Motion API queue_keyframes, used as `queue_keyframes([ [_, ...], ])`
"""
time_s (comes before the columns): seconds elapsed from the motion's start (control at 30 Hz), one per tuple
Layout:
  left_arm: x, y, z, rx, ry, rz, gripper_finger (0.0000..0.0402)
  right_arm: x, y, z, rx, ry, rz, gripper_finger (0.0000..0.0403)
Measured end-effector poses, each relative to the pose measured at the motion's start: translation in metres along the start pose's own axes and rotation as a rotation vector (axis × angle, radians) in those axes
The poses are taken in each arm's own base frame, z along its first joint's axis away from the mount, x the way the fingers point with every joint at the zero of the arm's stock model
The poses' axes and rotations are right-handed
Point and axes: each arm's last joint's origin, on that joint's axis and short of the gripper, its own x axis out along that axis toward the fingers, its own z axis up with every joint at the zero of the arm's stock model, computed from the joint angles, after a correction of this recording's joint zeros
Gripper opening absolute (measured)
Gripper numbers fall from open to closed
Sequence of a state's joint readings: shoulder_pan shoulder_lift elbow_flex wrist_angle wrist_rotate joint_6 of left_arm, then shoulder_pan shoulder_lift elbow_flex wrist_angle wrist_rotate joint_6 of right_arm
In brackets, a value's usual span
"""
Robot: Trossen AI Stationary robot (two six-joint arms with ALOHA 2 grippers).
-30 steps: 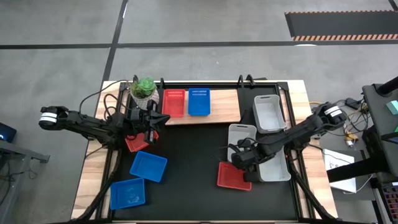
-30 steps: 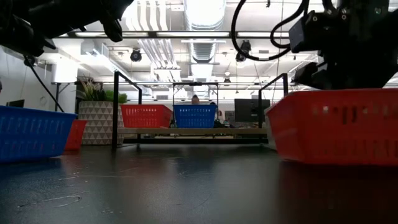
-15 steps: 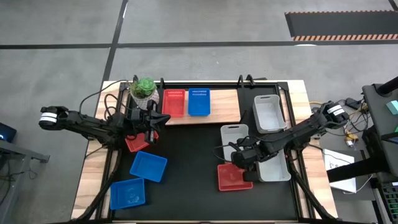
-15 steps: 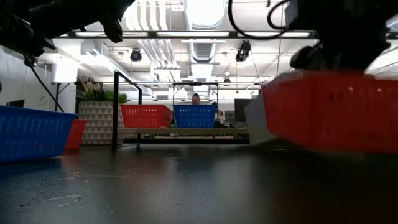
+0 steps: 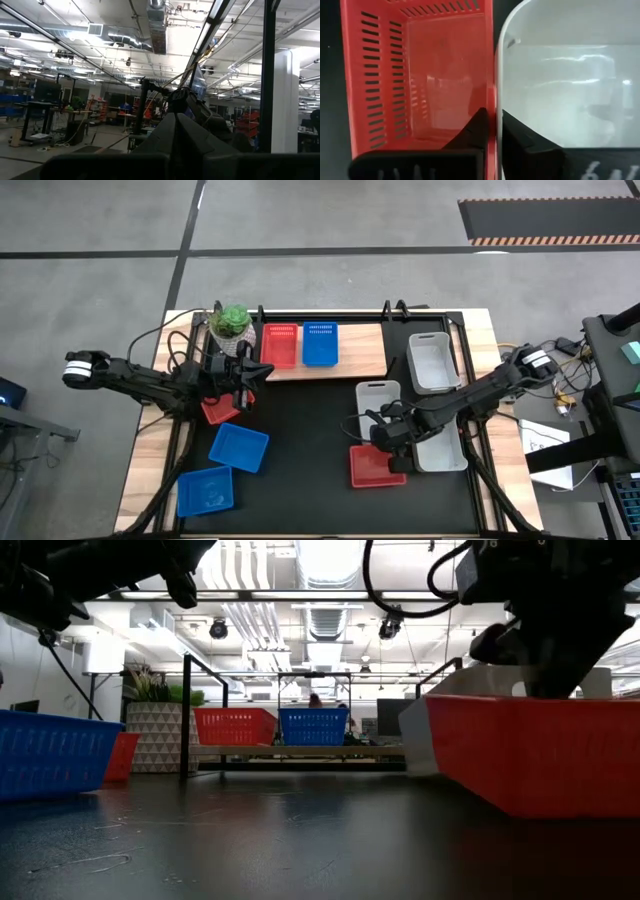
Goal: Stack baskets on shelf by color
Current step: Put the bottom left white bin on the shelf
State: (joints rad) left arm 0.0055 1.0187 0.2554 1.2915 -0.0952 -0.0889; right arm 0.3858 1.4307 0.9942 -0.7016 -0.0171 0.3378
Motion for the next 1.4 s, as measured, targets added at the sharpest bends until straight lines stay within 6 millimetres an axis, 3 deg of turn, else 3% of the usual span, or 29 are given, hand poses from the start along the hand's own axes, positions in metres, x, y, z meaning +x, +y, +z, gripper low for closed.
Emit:
queue_keyframes([
  [0.27, 0.000, 0.000, 0.000, 0.026, 0.000, 0.001, 0.0000, -0.001, 0.000, 0.000, 0.026, -0.005, 0.010, 0.0091],
  [0.47, 0.000, 0.000, 0.000, 0.052, -0.001, 0.008, 0.0000, -0.001, -0.002, 0.001, 0.017, -0.015, -0.017, 0.0106],
  [0.63, 0.000, 0.001, 0.000, 0.053, -0.005, 0.039, 0.0000, -0.001, -0.008, 0.004, 0.003, -0.027, -0.033, 0.0091],
  [0.83, 0.000, 0.002, 0.001, 0.053, -0.007, 0.069, 0.0000, -0.001, -0.013, 0.007, -0.064, -0.046, -0.059, 0.0021],
  [0.93, 0.000, 0.002, 0.001, 0.054, -0.009, 0.072, 0.0000, -0.004, -0.012, 0.009, -0.079, -0.048, -0.059, 0.0012],
  [1.1, 0.000, 0.003, 0.004, 0.101, -0.027, 0.111, 0.0000, -0.024, -0.009, 0.020, -0.096, -0.043, -0.077, 0.0009],
  [1.4, -0.003, 0.003, 0.017, 0.197, -0.090, 0.150, 0.0000, -0.084, 0.003, 0.051, -0.097, -0.133, -0.054, 0.0009],
])
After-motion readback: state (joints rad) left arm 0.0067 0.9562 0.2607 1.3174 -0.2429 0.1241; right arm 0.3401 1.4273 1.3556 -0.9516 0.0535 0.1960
